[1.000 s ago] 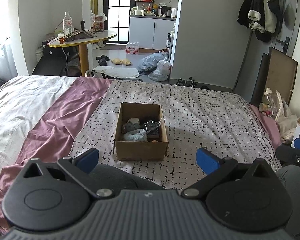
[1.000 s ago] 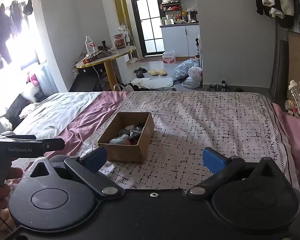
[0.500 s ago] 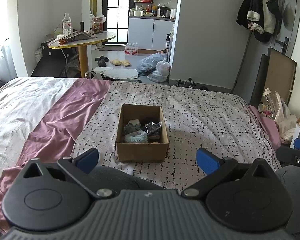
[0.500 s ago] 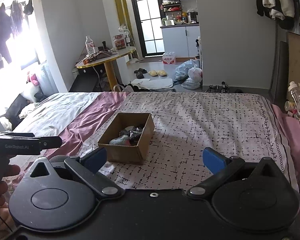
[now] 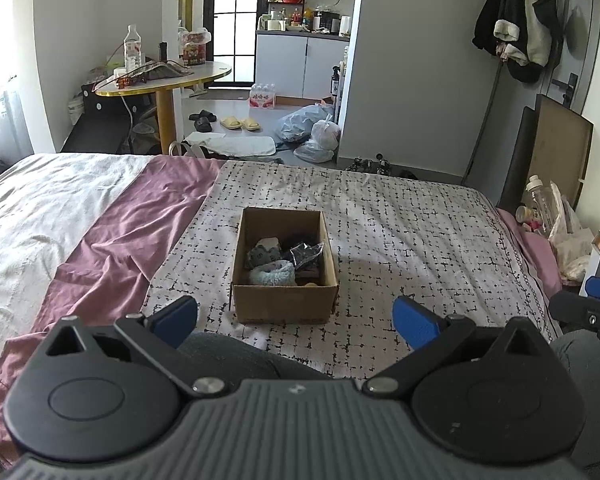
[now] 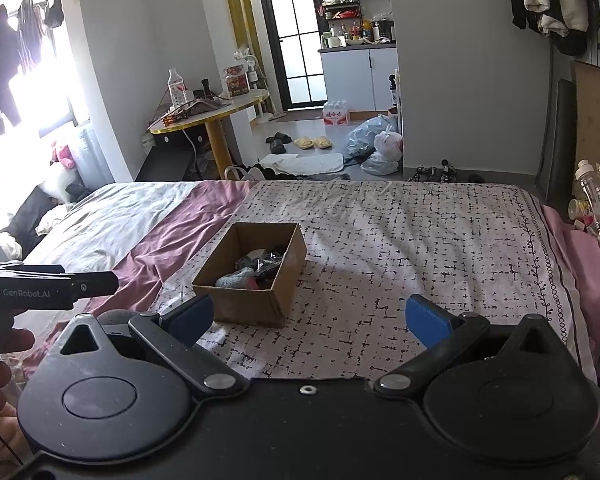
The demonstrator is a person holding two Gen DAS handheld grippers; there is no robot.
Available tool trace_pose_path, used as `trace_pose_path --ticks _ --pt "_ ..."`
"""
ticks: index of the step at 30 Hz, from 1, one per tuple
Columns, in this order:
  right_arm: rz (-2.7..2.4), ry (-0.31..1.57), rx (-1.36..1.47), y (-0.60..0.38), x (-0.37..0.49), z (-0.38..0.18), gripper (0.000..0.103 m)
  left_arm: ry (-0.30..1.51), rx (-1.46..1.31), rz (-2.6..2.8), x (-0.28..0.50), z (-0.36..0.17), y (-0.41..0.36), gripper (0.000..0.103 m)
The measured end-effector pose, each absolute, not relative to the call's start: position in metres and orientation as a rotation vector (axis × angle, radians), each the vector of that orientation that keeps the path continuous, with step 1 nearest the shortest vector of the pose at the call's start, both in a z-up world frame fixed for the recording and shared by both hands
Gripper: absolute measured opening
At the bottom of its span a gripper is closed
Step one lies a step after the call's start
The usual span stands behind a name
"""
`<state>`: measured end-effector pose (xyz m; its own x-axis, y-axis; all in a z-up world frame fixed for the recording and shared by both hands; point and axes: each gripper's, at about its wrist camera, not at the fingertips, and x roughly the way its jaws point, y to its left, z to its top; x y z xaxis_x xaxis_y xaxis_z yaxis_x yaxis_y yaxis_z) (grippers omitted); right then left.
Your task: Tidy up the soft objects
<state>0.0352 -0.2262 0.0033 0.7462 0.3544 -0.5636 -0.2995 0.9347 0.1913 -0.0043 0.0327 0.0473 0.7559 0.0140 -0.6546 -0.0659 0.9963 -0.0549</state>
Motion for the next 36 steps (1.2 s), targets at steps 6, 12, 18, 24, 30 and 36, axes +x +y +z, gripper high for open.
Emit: trace_pose_path --ticks 6,12,18,24,30,36 --pt "0.356 0.642 0.089 -0.2254 0.0351 0.0002 0.103 0.714 -0.072 0.043 -0.0037 0.0472 0.0316 0.103" --pt "0.350 0.643 0.092 -0.2265 0.0347 -0.0004 0.103 0.713 -0.072 0.041 -0.0038 0.0467 0.0312 0.103" --pt "0.351 0.642 0.091 -0.2268 0.0341 0.0012 0.103 0.720 -0.075 0.039 -0.0031 0.0451 0.0329 0.103" --pt "0.357 0.641 0.097 -0.2272 0.0346 0.0029 0.103 0.720 -0.073 0.038 -0.0034 0.0454 0.0325 0.103" --pt "0.355 0.639 0.090 -0.2257 0.0365 0.0033 0.103 0.725 -0.081 0.012 -0.0008 0.0451 0.0306 0.103" --pt "0.345 0.642 0.081 -0.2246 0.0388 -0.0010 0.103 0.737 -0.080 0.001 0.0046 0.0385 0.0301 0.103"
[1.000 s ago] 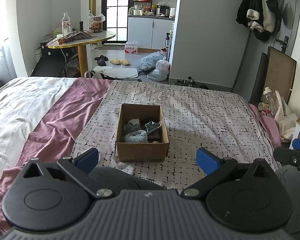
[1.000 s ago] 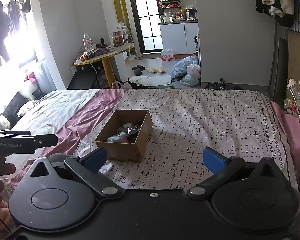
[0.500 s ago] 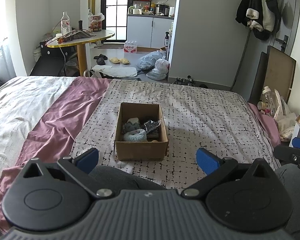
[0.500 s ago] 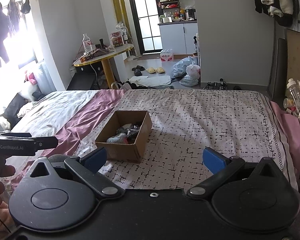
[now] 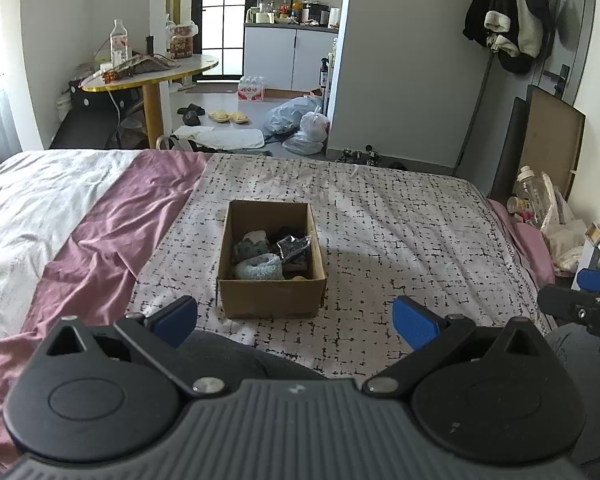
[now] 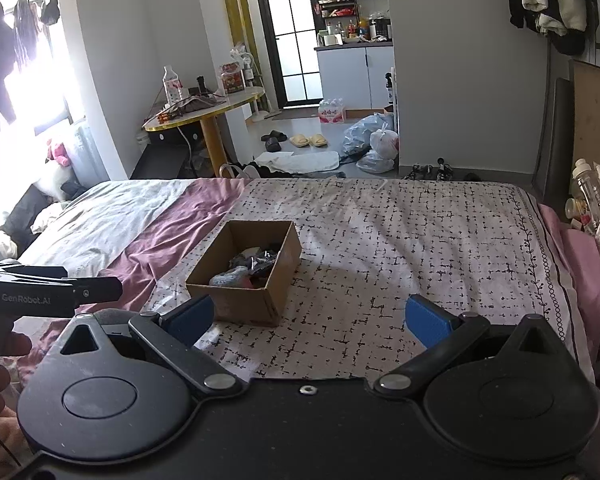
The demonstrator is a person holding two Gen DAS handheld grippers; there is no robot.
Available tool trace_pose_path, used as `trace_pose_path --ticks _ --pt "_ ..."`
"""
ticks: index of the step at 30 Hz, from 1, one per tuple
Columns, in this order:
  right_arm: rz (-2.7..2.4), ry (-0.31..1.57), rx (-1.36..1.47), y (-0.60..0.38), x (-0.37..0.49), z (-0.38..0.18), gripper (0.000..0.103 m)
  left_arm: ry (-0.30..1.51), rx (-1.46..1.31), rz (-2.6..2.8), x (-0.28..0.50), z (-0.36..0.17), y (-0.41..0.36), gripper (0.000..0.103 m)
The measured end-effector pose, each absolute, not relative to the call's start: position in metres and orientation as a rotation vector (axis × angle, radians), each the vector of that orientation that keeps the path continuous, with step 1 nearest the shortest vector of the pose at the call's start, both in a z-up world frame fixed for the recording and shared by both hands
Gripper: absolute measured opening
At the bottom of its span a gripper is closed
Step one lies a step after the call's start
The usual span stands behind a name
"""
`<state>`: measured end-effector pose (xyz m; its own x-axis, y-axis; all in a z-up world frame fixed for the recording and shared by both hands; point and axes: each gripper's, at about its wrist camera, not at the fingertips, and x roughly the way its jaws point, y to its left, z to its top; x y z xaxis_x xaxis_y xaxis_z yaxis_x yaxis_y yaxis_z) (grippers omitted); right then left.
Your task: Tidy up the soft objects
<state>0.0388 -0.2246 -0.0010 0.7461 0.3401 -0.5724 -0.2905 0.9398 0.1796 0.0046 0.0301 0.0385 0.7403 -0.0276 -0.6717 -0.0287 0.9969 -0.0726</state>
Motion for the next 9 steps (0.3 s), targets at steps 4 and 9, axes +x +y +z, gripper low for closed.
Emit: trace_pose_path --ticks 4,9 --pt "0.347 0.641 0.084 -0.2227 0.0411 -0.0034 0.103 0.735 -0.071 -0.002 0.0064 0.0360 0.0279 0.103" --pt "0.346 0.648 0.098 -0.2221 0.0464 -0.0062 0.103 0.722 -0.063 0.024 0.0116 0.0359 0.0277 0.103"
